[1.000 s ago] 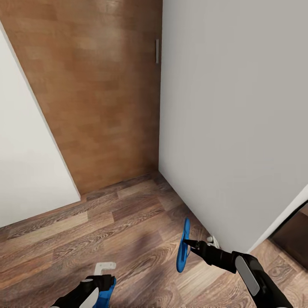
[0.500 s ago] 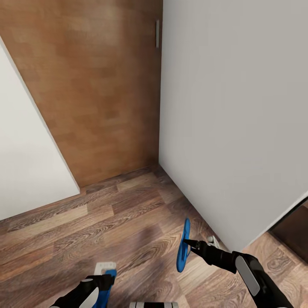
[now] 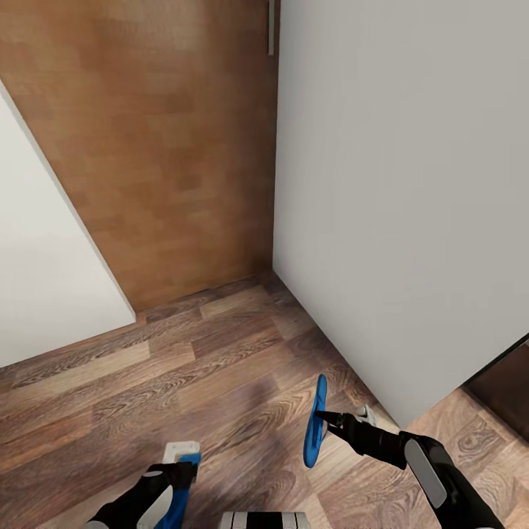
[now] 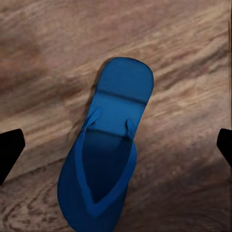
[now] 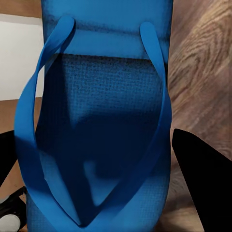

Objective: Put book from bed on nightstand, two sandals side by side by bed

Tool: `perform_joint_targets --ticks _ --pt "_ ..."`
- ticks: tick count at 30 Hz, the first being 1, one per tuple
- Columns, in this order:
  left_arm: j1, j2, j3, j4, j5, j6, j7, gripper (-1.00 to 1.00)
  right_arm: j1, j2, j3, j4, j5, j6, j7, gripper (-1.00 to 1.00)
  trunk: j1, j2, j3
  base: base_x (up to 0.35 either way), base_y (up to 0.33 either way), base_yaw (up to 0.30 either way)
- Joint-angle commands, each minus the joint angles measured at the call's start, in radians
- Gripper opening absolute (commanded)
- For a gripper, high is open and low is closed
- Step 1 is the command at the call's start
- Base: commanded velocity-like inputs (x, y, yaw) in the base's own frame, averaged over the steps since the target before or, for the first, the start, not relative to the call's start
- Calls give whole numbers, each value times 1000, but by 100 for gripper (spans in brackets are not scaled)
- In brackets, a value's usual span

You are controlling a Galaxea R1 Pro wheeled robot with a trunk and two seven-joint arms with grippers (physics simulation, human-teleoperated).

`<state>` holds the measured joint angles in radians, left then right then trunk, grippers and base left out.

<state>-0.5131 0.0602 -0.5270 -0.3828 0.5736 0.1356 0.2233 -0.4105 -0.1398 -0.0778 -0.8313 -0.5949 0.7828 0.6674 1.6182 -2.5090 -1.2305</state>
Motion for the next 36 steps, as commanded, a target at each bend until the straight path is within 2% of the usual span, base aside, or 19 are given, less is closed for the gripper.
perform_joint_targets --ticks 1,6,18,26,28,31,33,36 --pt "0 2 -8 -16 8 5 19 100 0 0 -2 0 -2 6 3 -100 0 0 -1 0 0 0" --pt "-1 2 -8 -90 7 2 103 100 0 0 -2 0 -2 7 4 -100 0 0 -1 0 0 0" --pt "-1 0 -11 -101 6 1 119 100 -1 0 -2 0 -2 7 4 -100 0 0 -1 0 0 0" --pt "-1 0 -13 -100 6 2 119 100 0 -3 -5 -3 -3 8 5 -100 3 -2 -32 0 0 0" --pt "-1 0 -13 -100 6 2 119 100 -1 -9 -8 -8 -3 13 7 -100 4 -3 -39 0 0 0" --pt "-1 0 -13 -99 6 2 119 100 0 -35 -11 -22 -5 32 13 -100 6 -3 -51 0 0 0" --pt "-1 0 -13 -99 6 3 119 100 0 -51 -11 -46 -21 49 40 -100 7 -4 -59 0 0 0" --pt "-1 0 -13 -99 6 4 118 100 0 -60 -11 -77 -45 77 97 -100 8 -5 -70 0 0 0"
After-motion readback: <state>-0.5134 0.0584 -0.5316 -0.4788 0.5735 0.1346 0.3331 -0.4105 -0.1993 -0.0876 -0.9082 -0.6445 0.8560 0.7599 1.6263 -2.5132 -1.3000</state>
